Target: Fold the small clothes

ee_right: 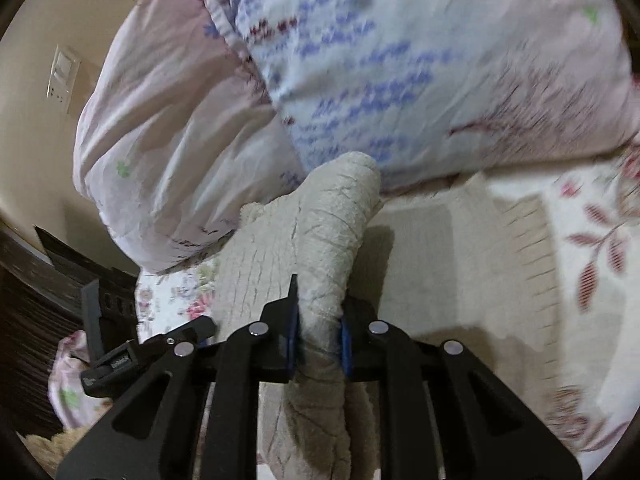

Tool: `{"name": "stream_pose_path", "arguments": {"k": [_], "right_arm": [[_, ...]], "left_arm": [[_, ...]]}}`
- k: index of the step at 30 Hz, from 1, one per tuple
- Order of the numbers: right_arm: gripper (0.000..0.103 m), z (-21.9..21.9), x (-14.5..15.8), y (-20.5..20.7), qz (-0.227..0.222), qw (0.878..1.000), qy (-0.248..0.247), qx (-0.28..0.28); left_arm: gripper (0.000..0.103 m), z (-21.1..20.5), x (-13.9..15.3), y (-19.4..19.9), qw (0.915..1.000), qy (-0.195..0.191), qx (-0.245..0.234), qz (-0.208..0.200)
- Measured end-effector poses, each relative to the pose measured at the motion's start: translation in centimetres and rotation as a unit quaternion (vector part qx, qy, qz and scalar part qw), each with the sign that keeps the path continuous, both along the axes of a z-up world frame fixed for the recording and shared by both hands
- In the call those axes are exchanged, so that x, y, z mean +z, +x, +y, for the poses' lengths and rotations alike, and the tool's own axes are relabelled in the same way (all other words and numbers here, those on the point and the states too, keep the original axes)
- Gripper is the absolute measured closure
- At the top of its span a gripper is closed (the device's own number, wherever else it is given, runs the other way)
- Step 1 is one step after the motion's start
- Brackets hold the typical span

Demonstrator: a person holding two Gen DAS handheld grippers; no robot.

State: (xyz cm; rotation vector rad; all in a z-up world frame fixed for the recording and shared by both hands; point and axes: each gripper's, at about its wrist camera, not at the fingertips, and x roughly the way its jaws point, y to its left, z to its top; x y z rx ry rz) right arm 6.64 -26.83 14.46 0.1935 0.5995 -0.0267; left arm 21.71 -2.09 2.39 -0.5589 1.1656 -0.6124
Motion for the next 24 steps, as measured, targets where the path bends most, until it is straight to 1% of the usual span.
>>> {"name": "stream_pose_path", "arguments": {"k": [3, 6, 10, 13, 15, 18, 20, 22, 24], "right_arm": [[0.088, -1.2, 1.2, -1.7, -0.013, 0.999, -0.027, -0.028], [0.088, -3.0, 1.5, -3.0, -0.016, 0.997, -0.038, -0.059], [0.088, -5.4, 0.3, -3.6, 0.005, 0.994, -0.036, -0.101], [0.088, -5.7, -0.2, -3.9, 0.001, 0.993, -0.036, -0.111], [0.088, -5.6, 0.1, -4.2, -0.015, 0.993, -0.035, -0.109], [0.088, -5.3, 0.9, -4.3, -0.034, 0.993, -0.052, -0.105], [0.088, -5.8, 0.8, -3.9, -0.032, 0.992, -0.059, -0.111], [0.088, -6.9, 0.2, -3.5, -0.018, 0.991, -0.045, -0.123], [0.088, -7.4, -0.3, -3.6, -0.022, 0.991, -0.033, -0.126]], "left_arm": [[0.017, -0.8, 0.1, -0.2, 0.9999, 0.002, -0.014, -0.001], [0.017, -1.7, 0.0, -0.4, 0.9996, 0.007, -0.029, -0.003], [0.017, -2.9, -0.1, -0.9, 0.9986, 0.015, -0.051, -0.004], [0.017, -3.7, 0.0, -1.3, 0.9976, 0.021, -0.066, -0.008], [0.017, -4.2, 0.0, -1.5, 0.9968, 0.024, -0.075, -0.009], [0.017, -4.7, 0.0, -1.6, 0.9961, 0.025, -0.084, -0.008], [0.017, -5.0, -0.1, -1.6, 0.9958, 0.025, -0.088, -0.007], [0.017, -5.1, -0.2, -1.7, 0.9953, 0.023, -0.094, -0.006], [0.017, -5.4, -0.1, -1.9, 0.9947, 0.019, -0.101, -0.01]]}}
